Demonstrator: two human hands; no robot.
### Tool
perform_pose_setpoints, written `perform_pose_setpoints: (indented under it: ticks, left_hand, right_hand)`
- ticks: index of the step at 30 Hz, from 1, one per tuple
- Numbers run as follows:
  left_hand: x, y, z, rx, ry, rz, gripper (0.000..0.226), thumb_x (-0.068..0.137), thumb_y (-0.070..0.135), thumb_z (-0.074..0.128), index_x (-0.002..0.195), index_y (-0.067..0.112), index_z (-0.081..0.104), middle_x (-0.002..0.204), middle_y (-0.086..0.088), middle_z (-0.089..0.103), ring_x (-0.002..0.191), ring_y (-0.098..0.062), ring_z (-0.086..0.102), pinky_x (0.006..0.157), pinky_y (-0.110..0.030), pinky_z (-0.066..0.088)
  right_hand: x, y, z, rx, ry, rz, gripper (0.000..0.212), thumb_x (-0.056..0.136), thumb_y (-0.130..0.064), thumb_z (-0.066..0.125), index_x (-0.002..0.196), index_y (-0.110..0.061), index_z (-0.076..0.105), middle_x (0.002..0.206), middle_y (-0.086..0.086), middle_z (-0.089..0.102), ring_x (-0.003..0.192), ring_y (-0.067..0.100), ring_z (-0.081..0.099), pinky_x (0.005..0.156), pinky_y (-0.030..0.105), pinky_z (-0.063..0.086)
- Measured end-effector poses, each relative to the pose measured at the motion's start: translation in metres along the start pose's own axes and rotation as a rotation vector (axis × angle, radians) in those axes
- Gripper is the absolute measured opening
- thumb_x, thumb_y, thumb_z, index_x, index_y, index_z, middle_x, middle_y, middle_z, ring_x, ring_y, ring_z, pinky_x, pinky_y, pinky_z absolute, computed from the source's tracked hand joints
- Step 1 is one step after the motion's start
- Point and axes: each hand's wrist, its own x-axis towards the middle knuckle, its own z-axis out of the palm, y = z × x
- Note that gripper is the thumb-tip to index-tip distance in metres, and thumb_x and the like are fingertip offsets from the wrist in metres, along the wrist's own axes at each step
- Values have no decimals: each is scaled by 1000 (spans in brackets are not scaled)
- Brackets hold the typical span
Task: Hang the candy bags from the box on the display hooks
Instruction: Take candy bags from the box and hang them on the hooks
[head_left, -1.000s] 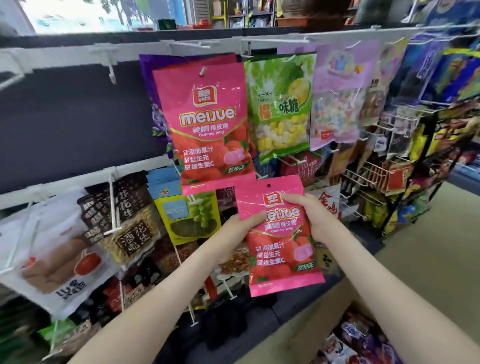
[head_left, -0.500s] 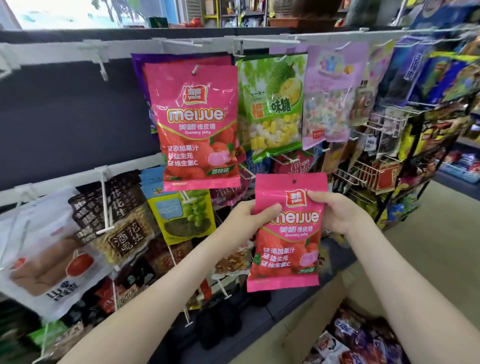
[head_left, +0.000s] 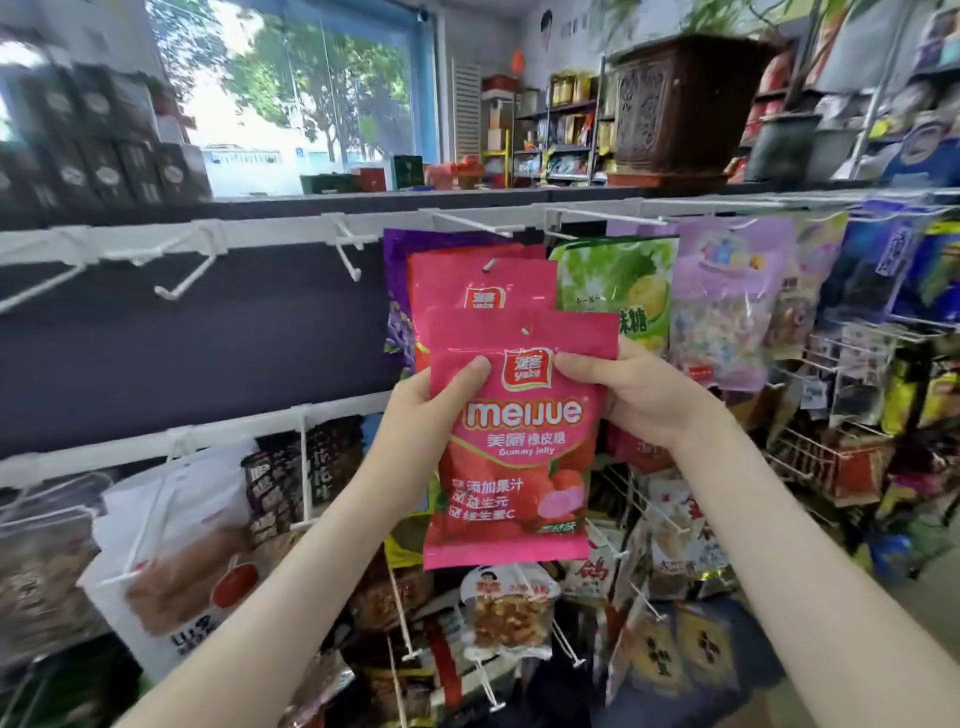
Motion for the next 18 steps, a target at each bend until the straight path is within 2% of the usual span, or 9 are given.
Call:
perform_pose_setpoints:
  ticks: [2,5,7,13,16,18]
  left_hand:
    - [3,19,-12,-43,84,4,16,87,28,63,94,14,68,86,-9,75,75,-23,71,69,-35,59]
    - [6,48,-34,-44,176,44,19,88,27,63,98,12,67,86,-10,75,73,-24,72,63,-32,58]
    - [6,64,-49,-31,253,82,21,87,30,65,99,12,68,86,-10,75,74,-24,72,65,-34,59]
    - [7,80,-88,-21,446,166,19,88,28,66,95,10,67,84,-13,74,72,-27,72,67,-38,59]
    - [6,74,-102,-21,478,155,22,88,27,66,99,9,67,86,-14,74,74,-29,71,70,-41,59]
    - [7,68,-108,3,482,140,23,88,28,66,101,9,66,86,-14,74,76,-31,71,72,-42,58]
  right_hand:
    - [18,-10,22,5,18,-80,28,75,-17,66,103,-13,66,96,5,73,86,21,69,77,34,58]
    - [45,-21,56,2,40,-161,22,79,-13,65,100,-10,67,94,9,73,84,24,69,78,36,57]
    - [61,-25,77,-15,47,-184,17,83,-8,64,99,-10,68,94,11,72,84,26,69,78,39,57]
    - [95,-28,126,-57,17,-151,14,82,-14,70,96,-14,68,93,10,74,86,29,70,81,43,56]
    - [102,-19,139,-45,40,-128,11,81,-16,72,91,-13,69,88,10,74,81,28,71,78,41,58]
    - [105,-11,141,-31,62,-103,16,80,-19,73,94,-12,69,88,10,74,81,29,71,78,43,58]
